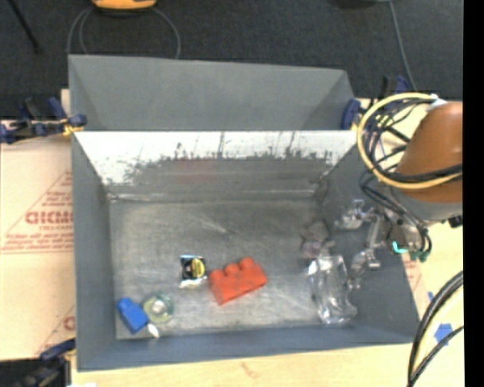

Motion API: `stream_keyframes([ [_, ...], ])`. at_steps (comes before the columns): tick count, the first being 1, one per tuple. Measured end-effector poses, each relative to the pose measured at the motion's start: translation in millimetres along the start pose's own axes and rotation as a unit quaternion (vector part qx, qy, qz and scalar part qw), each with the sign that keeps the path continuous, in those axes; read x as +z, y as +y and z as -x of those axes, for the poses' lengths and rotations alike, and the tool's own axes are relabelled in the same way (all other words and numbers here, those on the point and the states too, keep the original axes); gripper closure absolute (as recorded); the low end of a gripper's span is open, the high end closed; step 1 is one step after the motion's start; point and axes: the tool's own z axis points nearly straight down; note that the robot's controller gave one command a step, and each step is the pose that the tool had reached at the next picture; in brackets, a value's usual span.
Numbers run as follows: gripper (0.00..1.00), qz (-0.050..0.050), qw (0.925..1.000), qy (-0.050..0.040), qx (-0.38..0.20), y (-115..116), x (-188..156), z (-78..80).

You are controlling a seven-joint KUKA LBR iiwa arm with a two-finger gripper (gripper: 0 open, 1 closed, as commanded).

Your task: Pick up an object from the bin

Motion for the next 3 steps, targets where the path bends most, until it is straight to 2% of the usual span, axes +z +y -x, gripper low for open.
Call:
stream_keyframes([
  [1, 0.00, 0.003, 0.9997, 0.0014, 0.025, 90, 71, -34.6],
  [2, 0.00, 0.002, 0.9988, -0.0051, 0.049, 163, 100, -9.6],
  [3, 1.00, 0.000, 0.9987, -0.0066, 0.050, 158, 98, -8.8],
])
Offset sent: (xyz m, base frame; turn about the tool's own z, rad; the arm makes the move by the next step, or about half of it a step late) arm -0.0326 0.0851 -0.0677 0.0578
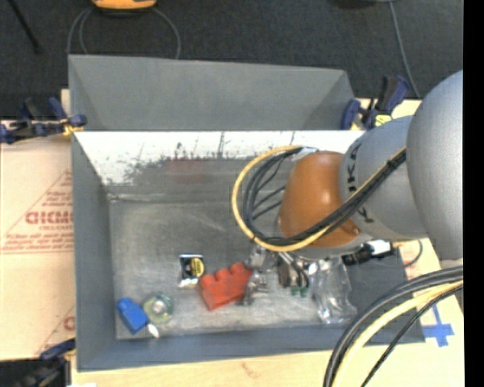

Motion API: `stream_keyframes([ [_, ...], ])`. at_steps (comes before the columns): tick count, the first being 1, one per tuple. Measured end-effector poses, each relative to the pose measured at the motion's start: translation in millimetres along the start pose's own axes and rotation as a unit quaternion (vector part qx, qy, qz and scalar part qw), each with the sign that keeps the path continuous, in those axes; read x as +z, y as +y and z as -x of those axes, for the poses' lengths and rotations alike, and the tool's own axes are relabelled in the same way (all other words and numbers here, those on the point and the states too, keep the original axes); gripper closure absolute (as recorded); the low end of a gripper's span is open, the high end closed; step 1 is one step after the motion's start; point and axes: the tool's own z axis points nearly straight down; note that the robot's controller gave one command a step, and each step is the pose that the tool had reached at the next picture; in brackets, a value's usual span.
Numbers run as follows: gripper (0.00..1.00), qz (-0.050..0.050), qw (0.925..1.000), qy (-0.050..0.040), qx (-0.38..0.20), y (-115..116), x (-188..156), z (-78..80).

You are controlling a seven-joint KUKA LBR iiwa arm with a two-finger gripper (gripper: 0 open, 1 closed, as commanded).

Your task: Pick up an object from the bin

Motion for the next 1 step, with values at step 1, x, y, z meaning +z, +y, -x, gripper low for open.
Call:
stream_keyframes([
  [1, 1.00, 0.001, 0.9919, -0.0012, -0.127, 32.4, -175.6, 1.1],
])
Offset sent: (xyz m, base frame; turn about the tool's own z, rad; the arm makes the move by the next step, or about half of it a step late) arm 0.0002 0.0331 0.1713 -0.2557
